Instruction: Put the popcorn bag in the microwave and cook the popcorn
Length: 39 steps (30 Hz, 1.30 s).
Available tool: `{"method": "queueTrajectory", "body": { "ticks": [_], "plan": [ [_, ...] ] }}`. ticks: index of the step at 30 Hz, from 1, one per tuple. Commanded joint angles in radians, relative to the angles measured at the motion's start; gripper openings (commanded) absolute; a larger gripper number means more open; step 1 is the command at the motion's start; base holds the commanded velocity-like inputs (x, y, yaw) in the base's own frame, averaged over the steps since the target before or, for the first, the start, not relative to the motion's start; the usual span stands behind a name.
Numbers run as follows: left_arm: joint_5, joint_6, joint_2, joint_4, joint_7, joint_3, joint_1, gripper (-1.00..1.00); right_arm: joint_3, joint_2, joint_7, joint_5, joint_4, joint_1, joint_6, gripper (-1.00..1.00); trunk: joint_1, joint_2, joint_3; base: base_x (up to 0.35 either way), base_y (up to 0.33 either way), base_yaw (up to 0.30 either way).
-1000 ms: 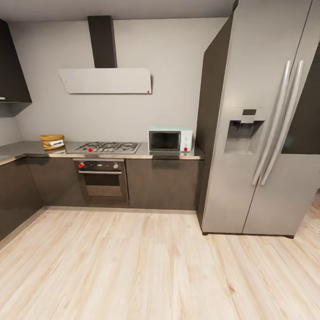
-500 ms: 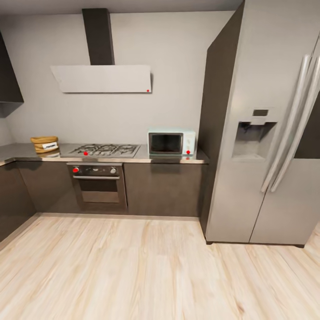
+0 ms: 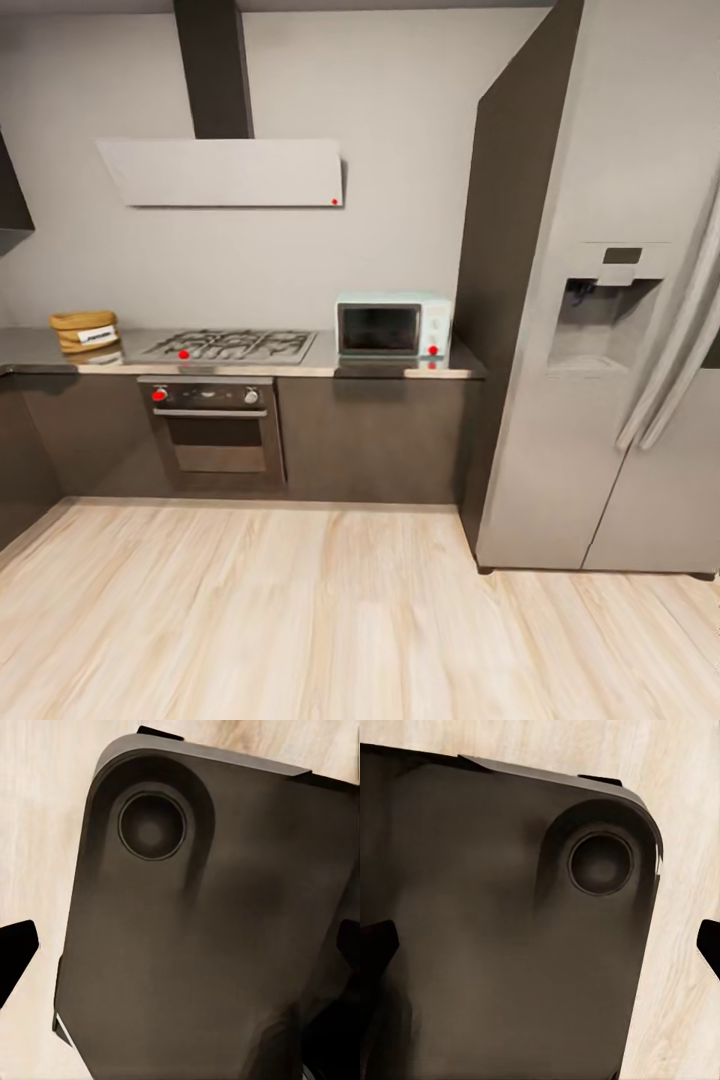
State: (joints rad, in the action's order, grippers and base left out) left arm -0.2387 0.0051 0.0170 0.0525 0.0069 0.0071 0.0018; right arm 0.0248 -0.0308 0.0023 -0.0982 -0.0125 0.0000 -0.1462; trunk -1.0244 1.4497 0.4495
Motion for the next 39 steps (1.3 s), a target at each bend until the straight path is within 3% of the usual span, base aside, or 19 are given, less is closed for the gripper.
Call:
{"method": "queueTrajectory", "body": {
  "ticks": [1, 10, 39],
  "plan": [
    [-0.006, 0.0, 0.0, 0.001, 0.001, 0.0, 0.0, 1.0, 0.001, 0.0, -0.001, -0.008, -0.001, 0.0, -0.004, 1.0, -0.001, 0.0, 0.001, 0.323, 0.102, -0.198],
    [-0.005, 0.0, 0.0, 0.001, 0.001, 0.0, 0.001, 1.0, 0.002, 0.0, -0.001, -0.006, -0.001, 0.0, -0.003, 1.0, -0.001, 0.0, 0.001, 0.323, 0.108, -0.209],
    [-0.007, 0.001, 0.0, 0.001, 0.001, 0.001, 0.001, 1.0, 0.003, 0.0, -0.001, -0.008, -0.001, -0.001, -0.004, 1.0, -0.001, 0.0, 0.001, 0.324, 0.031, -0.004]
  ]
}}
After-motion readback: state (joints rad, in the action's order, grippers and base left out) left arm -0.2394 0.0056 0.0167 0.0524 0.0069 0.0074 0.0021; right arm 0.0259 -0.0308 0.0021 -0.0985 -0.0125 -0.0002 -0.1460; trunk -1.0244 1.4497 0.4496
